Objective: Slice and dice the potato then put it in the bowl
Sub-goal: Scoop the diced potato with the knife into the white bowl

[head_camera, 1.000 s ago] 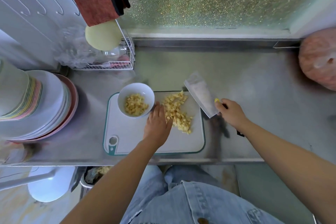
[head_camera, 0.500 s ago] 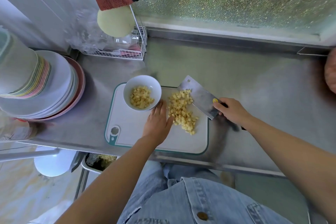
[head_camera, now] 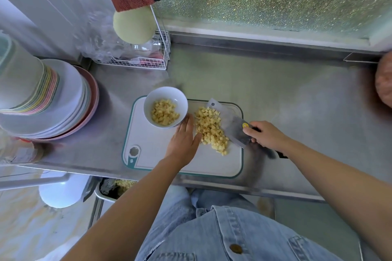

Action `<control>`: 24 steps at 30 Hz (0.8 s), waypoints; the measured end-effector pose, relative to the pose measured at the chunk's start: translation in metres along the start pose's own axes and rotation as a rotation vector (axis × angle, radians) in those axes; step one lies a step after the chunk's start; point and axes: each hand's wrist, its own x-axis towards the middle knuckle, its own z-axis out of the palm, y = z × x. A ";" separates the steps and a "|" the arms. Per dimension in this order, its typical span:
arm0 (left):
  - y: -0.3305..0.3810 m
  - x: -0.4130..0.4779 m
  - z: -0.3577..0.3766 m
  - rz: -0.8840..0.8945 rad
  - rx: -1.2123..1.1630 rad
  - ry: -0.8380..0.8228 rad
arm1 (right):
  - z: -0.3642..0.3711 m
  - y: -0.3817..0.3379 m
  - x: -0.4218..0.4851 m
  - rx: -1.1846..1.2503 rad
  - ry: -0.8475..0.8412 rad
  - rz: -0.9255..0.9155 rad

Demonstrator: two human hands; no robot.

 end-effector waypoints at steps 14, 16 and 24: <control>0.015 -0.008 0.004 0.065 -0.083 0.029 | 0.019 -0.005 -0.016 0.158 -0.059 0.028; 0.017 -0.010 -0.001 0.085 -0.046 0.085 | 0.016 -0.005 -0.021 0.182 -0.051 0.037; 0.017 -0.013 -0.029 0.331 0.012 0.416 | -0.005 -0.031 -0.037 0.193 -0.011 0.009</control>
